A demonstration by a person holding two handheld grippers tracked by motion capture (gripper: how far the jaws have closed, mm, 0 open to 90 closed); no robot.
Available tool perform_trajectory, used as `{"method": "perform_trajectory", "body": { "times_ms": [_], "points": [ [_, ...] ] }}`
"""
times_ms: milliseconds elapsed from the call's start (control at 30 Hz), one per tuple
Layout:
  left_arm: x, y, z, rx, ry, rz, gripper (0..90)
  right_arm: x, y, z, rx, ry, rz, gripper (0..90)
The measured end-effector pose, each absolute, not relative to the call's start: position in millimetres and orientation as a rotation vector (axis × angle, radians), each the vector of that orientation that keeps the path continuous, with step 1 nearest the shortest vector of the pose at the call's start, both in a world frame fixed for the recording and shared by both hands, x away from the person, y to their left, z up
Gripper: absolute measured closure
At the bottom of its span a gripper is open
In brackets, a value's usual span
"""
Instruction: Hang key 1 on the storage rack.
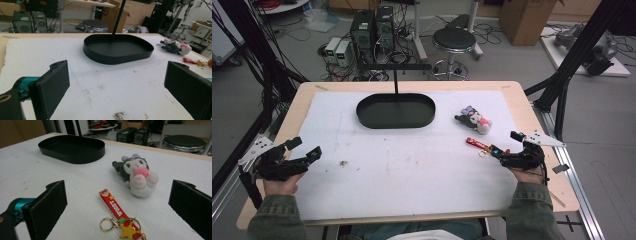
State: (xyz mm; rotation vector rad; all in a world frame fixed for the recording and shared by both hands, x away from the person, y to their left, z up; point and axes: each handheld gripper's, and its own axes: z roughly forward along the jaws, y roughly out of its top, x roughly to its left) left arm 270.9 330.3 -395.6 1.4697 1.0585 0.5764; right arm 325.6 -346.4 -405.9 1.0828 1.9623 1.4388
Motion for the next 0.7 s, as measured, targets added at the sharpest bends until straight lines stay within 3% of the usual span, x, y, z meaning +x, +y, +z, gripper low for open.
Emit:
{"method": "perform_trajectory", "body": {
  "times_ms": [700],
  "points": [
    [273.3, 329.3, -397.7, 1.493, 1.072, 0.560, 6.6, 325.9, -345.4, -407.3, 1.086, 1.982, 1.409, 0.7]
  ]
}}
